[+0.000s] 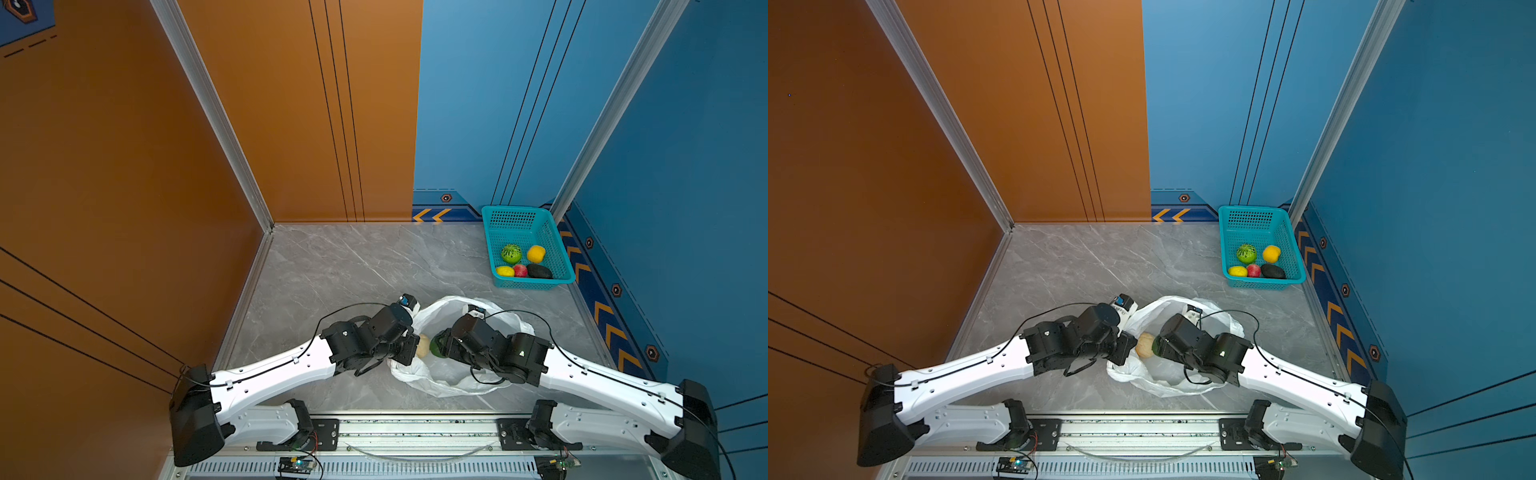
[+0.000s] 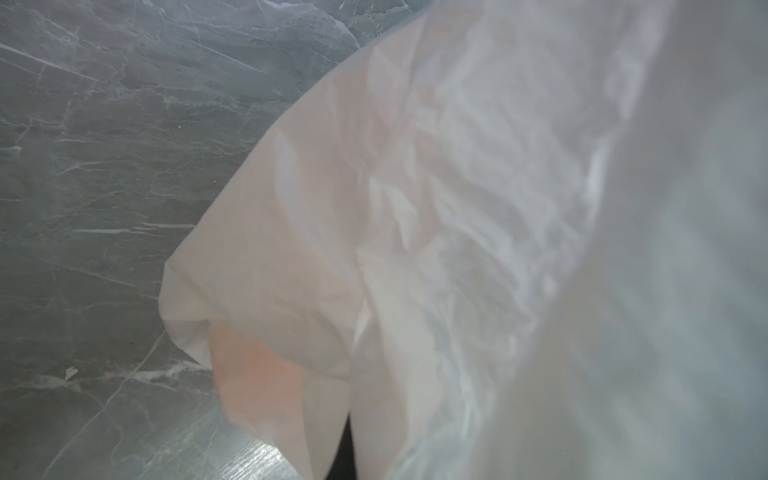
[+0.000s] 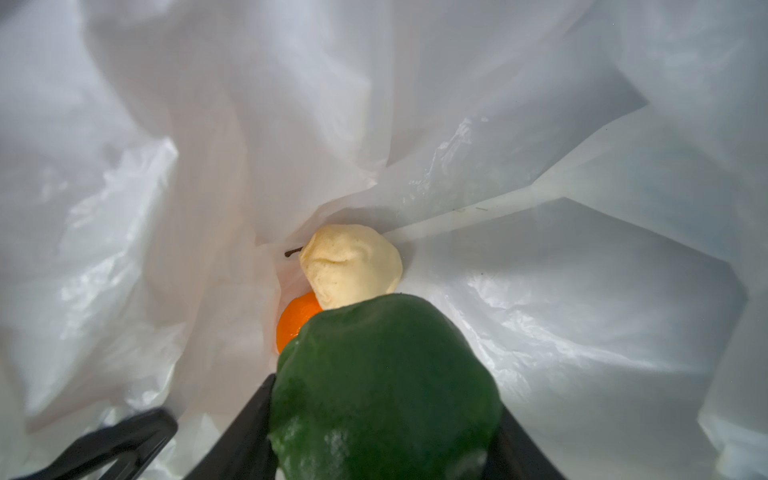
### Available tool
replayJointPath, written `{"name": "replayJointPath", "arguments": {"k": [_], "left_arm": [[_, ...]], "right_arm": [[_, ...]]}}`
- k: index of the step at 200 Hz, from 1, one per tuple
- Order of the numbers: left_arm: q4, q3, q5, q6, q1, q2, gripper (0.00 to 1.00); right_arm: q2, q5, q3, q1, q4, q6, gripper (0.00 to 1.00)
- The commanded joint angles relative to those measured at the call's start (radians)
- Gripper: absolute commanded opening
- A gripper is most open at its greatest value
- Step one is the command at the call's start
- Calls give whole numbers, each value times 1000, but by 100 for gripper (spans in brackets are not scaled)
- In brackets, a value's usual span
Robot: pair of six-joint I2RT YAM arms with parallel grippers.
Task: Untie the knot of the plastic bag and take out the fruit
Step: 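Lift the green fruit out and carry it over the teal basket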
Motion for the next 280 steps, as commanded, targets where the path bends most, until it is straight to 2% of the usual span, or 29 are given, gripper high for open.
{"name": "replayJointPath", "arguments": {"k": [1,29,70,130,178,226,280], "left_arm": [[-22,37,-26,15,12,9,0],[-25,42,-29,17,15,14,0],[-33,47,-36,17,20,17,0],[-37,64,-46,26,28,29,0],[-42,82,-37,40,32,46,0],[-64,78,-31,41,33,63,0],[-74,63,-32,33,31,57,0]], "right_arm": [[35,-27,43,19,-70,-59,52],[40,-31,82,45,-89,-76,51],[30,-132,106,55,-110,-82,51],[-1,-193,115,94,-146,-94,51],[-21,-156,110,125,-159,-111,51],[-52,-113,200,81,-242,-181,51],[-122,-198,279,-64,-273,-241,51]]}}
